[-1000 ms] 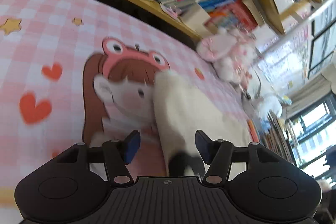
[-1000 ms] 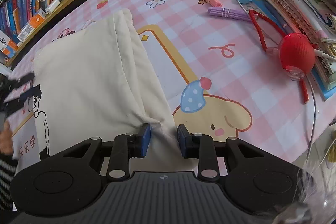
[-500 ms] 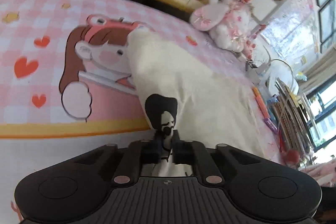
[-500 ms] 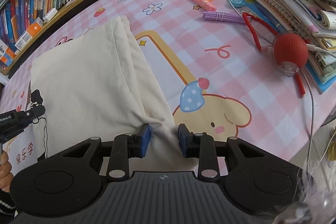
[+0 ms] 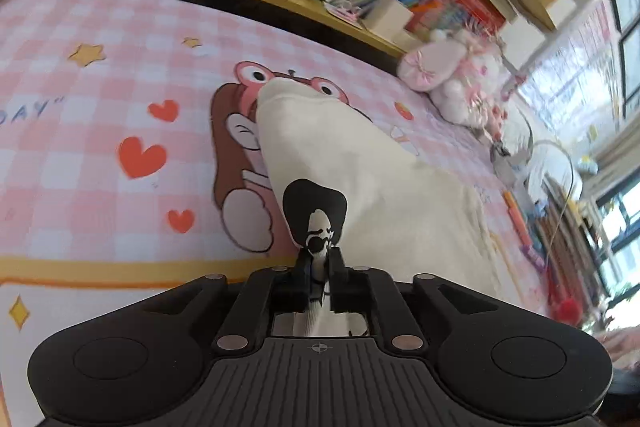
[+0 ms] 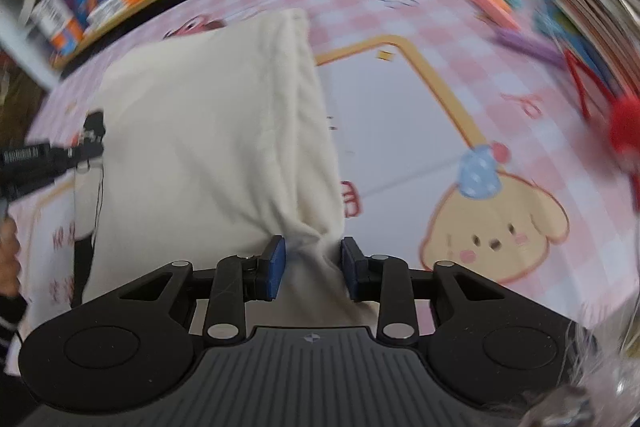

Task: Fold clothes

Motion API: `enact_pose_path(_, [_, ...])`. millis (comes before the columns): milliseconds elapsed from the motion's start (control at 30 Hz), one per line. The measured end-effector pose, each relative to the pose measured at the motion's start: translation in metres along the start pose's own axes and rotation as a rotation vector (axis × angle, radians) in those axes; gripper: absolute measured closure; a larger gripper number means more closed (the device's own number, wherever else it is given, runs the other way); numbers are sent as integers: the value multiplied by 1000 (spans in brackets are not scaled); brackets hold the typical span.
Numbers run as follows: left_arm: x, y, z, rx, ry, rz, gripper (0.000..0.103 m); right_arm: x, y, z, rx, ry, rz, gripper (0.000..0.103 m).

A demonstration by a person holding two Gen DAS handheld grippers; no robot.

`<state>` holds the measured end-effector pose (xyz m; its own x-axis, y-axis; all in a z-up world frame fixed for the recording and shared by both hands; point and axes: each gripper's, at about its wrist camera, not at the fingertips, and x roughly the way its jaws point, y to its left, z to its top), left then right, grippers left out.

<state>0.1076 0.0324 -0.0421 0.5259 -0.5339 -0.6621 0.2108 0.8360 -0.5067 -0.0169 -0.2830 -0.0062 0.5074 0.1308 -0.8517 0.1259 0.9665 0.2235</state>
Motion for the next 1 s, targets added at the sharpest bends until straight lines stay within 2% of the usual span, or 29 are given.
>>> enact_pose_path(33, [-4,0,-4,0,-3,2,82,1,2,0,-18,-1,0,70])
enact_pose_path(67, [-7,0,-8,-1,-3,9,69,2,2,0,-30,-3,3,69])
enact_pose_path(133, [-11,-2,-16,-6,6,33,55,3,0,2,-44,-2,19,69])
enact_pose_path(233, [-20,-7,-32,-22,-1,64,48,4,-4,5,-78,8,44,65])
enact_pose_path(300, [-24,-13,-42,-44,-8,80,43,4,-5,7,-121,16,49,58])
enact_pose_path(367, [-29,-19,-51,-65,-15,95,29,4,-9,10,-154,28,70,57])
enact_pose_path(467, [-31,-35,-63,-75,-12,140,23,3,-21,14,-175,45,122,57])
enact_pose_path(567, [-32,-49,-74,-82,-11,189,22,3,-35,16,-174,56,180,57])
enact_pose_path(667, [-35,-59,-86,-131,-28,220,22,1,-47,15,-188,63,243,59])
enact_pose_path(733, [-36,-66,-92,-161,-40,237,23,0,-52,13,-207,68,285,65])
enact_pose_path(800, [-36,-71,-96,-183,-50,259,25,0,-55,11,-219,70,326,77])
enact_pose_path(833, [-36,-74,-98,-192,-52,279,32,1,-56,12,-224,68,341,79])
enact_pose_path(867, [-36,-78,-99,-197,-51,305,56,1,-56,12,-229,66,356,82])
enact_pose_path(933, [-38,-87,-101,-197,-55,351,80,2,-56,12,-248,60,378,84])
enact_pose_path(1000, [-44,-103,-103,-120,-85,372,82,1,-53,11,-281,49,383,85])
